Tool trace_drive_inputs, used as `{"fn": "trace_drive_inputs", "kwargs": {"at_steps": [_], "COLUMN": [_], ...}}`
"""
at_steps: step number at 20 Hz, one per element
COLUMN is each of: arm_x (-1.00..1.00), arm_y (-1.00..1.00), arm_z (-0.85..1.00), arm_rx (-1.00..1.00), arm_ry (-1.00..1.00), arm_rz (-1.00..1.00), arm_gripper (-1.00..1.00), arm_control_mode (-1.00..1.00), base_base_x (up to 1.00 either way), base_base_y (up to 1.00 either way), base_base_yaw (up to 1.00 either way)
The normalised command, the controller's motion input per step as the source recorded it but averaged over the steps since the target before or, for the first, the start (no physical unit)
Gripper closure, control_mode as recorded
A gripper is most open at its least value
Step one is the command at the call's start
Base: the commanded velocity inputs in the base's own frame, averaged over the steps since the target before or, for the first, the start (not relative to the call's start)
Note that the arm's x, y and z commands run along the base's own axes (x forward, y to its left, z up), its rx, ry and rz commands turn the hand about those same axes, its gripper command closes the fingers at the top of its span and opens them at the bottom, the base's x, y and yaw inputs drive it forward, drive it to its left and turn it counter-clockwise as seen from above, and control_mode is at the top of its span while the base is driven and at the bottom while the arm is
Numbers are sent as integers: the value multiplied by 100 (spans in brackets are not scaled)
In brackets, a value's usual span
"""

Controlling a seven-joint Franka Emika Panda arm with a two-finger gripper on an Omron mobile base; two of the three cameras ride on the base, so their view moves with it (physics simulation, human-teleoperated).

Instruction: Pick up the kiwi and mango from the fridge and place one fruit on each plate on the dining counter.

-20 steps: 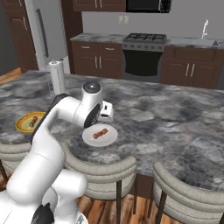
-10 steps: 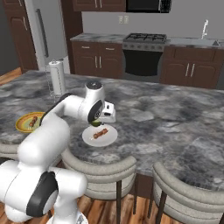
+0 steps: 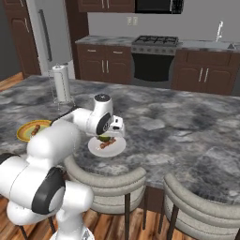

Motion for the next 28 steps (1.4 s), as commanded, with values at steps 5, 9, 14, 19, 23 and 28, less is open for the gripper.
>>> {"fn": "trace_drive_inputs", "kwargs": {"at_steps": [5, 9, 14, 19, 23, 28], "arm_x": [5, 11, 21, 27, 20, 12], "arm_y": [0, 0, 0, 0, 0, -1], "arm_z": [-36, -26, -21, -23, -23, -23], "arm_rx": [0, 0, 0, 0, 0, 0], "arm_ry": [0, 0, 1, 2, 3, 2], "arm_rz": [-10, -12, -16, -12, -9, -7], "arm_gripper": [100, 100, 100, 100, 100, 100], "arm_control_mode": [-100, -100, -100, -100, -100, -100], "base_base_x": [0, 0, 0, 0, 0, 0], "base_base_y": [0, 0, 0, 0, 0, 0], "base_base_yaw": [0, 0, 0, 0, 0, 0]}}
